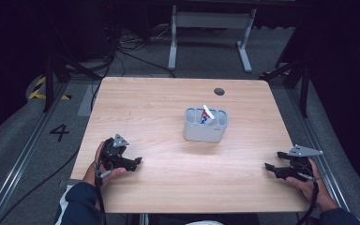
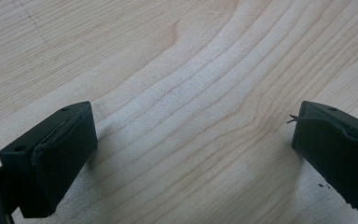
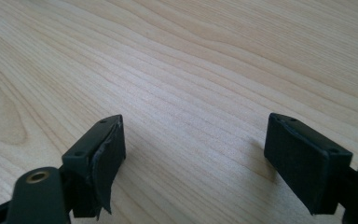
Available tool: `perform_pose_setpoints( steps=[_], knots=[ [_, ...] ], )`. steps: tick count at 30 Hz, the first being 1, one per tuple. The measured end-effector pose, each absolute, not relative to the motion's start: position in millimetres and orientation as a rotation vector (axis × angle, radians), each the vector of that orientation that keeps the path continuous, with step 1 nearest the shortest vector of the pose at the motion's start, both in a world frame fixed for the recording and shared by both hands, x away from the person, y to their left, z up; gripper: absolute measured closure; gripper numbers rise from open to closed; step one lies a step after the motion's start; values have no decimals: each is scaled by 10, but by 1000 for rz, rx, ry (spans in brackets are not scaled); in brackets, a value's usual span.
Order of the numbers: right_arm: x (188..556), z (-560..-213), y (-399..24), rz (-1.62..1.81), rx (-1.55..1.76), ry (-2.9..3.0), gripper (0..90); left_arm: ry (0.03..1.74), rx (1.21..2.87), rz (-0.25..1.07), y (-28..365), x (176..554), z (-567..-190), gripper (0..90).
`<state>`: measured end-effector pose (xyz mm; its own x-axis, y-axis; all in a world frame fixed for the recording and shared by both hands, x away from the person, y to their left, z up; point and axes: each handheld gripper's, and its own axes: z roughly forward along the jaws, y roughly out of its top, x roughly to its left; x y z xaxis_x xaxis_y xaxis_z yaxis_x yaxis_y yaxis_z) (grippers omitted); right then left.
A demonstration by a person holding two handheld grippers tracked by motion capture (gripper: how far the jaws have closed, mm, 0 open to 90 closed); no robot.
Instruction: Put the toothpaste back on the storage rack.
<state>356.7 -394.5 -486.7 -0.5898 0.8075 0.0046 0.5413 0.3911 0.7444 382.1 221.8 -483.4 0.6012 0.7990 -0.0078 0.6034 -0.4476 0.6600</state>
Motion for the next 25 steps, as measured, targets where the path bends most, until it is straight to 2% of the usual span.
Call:
perform_pose_setpoints(
  steps=[25],
  knots=[
    [3600, -4867, -3933, 1030, 1165, 2307, 187, 1090, 2207, 411, 2211, 3840, -4833, 2]
  ],
)
